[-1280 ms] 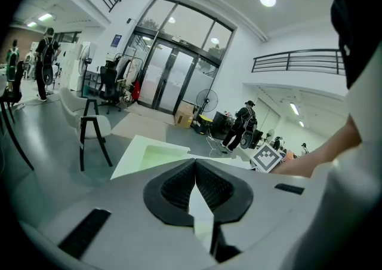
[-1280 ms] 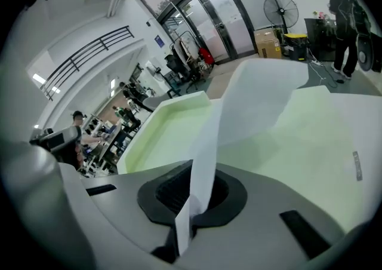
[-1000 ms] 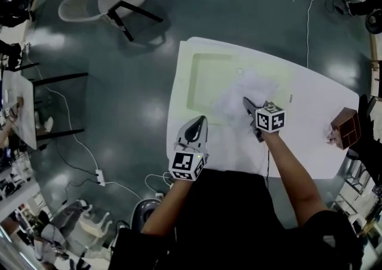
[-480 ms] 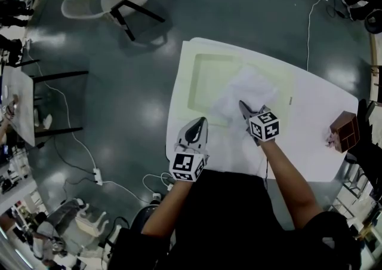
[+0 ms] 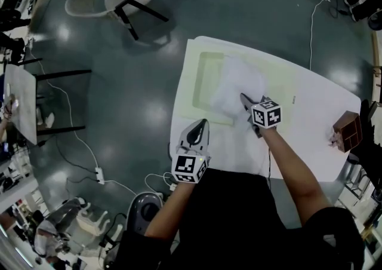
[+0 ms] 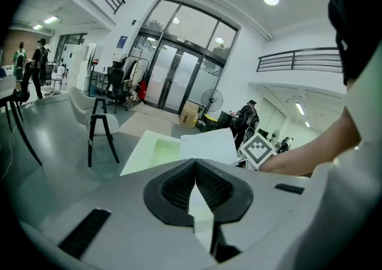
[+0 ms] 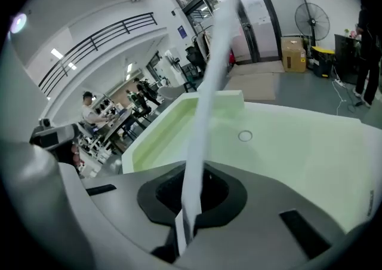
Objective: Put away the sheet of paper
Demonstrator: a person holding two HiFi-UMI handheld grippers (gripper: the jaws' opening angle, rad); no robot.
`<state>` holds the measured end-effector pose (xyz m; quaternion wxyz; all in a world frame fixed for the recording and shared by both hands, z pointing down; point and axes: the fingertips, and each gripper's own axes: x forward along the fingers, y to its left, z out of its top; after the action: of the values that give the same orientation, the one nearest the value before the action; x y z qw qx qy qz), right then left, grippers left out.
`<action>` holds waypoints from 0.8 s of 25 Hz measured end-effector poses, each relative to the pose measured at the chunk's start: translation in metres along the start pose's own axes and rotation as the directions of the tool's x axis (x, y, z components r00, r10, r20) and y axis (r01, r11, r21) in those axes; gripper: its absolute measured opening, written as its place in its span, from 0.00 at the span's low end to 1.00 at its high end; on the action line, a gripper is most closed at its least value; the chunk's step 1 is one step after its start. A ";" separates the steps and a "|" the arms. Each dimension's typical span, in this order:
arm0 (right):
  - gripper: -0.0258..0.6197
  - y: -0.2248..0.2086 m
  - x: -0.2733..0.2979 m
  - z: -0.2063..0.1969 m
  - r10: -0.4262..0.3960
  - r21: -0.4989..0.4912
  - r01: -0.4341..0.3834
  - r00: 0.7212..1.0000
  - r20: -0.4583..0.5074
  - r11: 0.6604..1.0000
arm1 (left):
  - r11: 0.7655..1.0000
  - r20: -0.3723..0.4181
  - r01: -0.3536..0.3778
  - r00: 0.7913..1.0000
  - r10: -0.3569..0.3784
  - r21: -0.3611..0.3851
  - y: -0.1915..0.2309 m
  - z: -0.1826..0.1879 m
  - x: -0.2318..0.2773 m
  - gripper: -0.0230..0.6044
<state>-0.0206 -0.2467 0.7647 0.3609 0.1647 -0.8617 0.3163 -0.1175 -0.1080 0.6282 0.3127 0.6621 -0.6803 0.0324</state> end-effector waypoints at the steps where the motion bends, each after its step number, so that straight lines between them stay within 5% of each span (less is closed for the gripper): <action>1: 0.04 0.000 0.002 0.001 0.004 0.018 -0.004 1.000 -0.006 1.000 | 1.000 -0.001 -0.005 1.000 0.005 -0.003 0.002 -0.001 -0.002 0.04; 10: 0.04 0.000 0.021 -0.005 0.058 0.292 -0.046 0.998 -0.032 0.955 | 0.999 0.004 -0.034 0.999 0.034 -0.024 0.020 -0.005 -0.008 0.04; 20: 0.04 -0.009 0.035 -0.014 0.094 0.450 -0.046 0.992 -0.086 0.892 | 0.999 -0.003 -0.033 0.999 0.033 -0.029 0.029 -0.004 -0.007 0.04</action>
<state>-0.0322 -0.2460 0.8018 0.3468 0.1952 -0.7510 0.5270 -0.1430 -0.0967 0.6389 0.3226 0.6462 -0.6910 0.0284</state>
